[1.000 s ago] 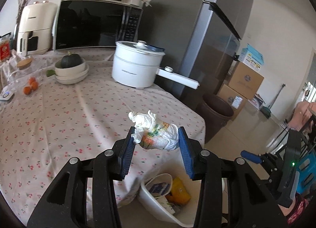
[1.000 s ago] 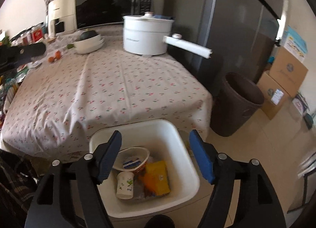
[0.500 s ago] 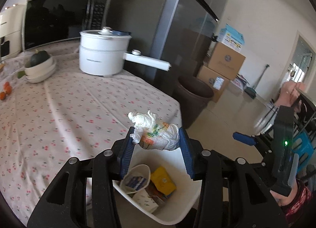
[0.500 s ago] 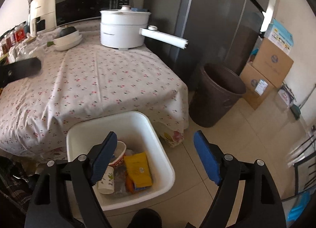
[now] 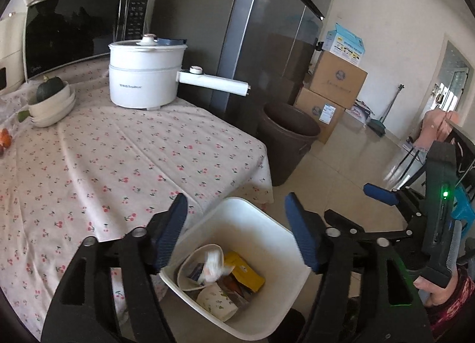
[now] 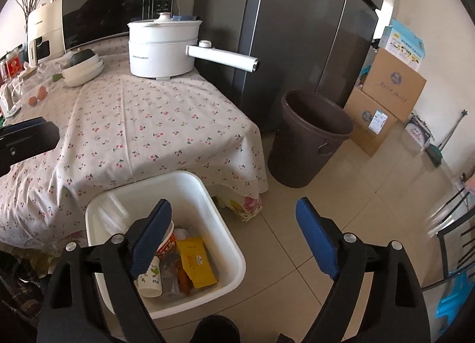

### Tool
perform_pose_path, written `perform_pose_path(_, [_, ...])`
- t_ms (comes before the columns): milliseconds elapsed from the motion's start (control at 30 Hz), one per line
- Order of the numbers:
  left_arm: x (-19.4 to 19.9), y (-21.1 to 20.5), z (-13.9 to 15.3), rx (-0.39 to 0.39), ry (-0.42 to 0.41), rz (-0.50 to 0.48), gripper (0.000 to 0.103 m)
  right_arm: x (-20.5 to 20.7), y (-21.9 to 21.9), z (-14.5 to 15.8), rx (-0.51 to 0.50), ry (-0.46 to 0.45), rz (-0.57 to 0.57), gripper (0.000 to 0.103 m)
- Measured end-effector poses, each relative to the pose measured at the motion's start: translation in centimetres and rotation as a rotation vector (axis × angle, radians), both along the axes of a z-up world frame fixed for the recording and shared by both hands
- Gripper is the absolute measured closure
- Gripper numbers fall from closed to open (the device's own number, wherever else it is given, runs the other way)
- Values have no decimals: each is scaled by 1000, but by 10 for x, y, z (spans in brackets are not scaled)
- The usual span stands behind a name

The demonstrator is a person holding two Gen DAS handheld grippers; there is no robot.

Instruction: Collect trash

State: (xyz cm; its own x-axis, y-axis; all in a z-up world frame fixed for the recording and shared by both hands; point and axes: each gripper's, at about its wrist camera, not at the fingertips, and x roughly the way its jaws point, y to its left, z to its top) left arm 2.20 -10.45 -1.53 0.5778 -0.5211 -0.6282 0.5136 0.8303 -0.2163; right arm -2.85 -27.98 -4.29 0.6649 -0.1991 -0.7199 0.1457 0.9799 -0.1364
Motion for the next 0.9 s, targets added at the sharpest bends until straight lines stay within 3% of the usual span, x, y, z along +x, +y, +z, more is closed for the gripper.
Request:
perform_pose_path(100, [-3,6,3,8,-27,33,18,0,4,4,-22,-23,-7,14])
perform_pose_path(233, [-7,17,13,25,-87,102,7,-2,10,15,-37,-89,-26,7])
perform_pose_path(500, [-10,42,27,124,-226,287,7,4,37,34,-80,-175,-45,7])
perform_pose_path(700, [-19,67,40,48,-278,369,7,8,56,47,-52,-236,-24,7])
perform_pose_path(900, [-31,84,43,54,-341,492,7,7,69,62,-23,-310,-41,7])
